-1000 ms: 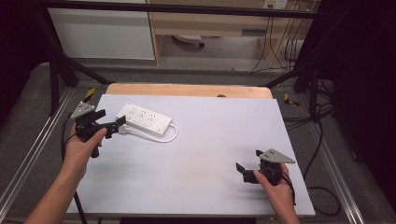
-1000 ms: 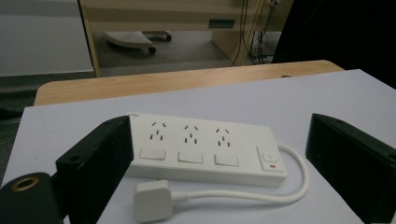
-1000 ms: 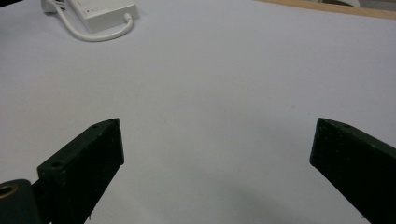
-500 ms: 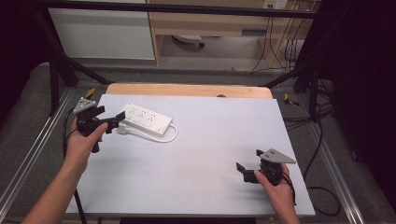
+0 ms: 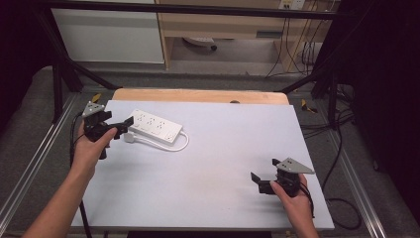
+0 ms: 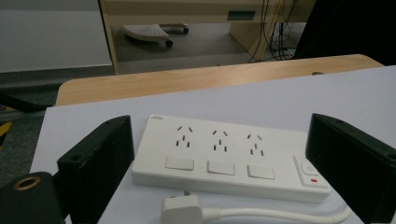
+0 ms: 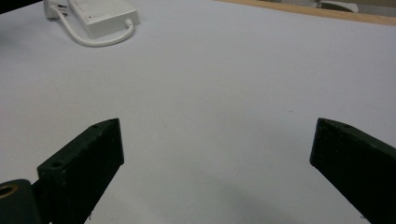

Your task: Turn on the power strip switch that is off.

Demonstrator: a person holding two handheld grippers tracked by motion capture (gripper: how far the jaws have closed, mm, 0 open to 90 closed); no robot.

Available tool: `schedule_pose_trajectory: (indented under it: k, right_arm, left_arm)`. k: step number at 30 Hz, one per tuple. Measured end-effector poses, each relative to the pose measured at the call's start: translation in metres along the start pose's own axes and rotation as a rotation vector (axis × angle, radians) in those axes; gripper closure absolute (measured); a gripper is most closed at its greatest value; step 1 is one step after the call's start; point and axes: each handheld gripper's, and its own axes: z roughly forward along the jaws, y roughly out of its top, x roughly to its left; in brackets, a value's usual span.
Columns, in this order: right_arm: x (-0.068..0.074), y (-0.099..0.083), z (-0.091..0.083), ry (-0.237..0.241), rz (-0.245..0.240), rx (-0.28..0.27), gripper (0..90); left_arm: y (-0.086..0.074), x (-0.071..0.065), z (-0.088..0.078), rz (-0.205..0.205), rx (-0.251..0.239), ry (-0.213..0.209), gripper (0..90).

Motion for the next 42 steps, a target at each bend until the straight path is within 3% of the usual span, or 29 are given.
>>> schedule_pose_trajectory:
  k: [14,26,42]
  right_arm:
    - [0.000,0.001,0.000,0.001,0.001,-0.006,3.2]
    - [0.000,0.001,0.000,0.005,0.002,-0.004,3.3]
    - [0.000,0.001,0.002,0.012,0.007,-0.004,3.3]
  left_arm:
    - [0.005,0.001,0.012,0.016,0.011,0.022,8.2]
    - [0.006,0.002,0.022,0.038,0.048,0.033,8.8]
    - [-0.002,0.008,0.038,0.037,0.105,0.039,13.6]
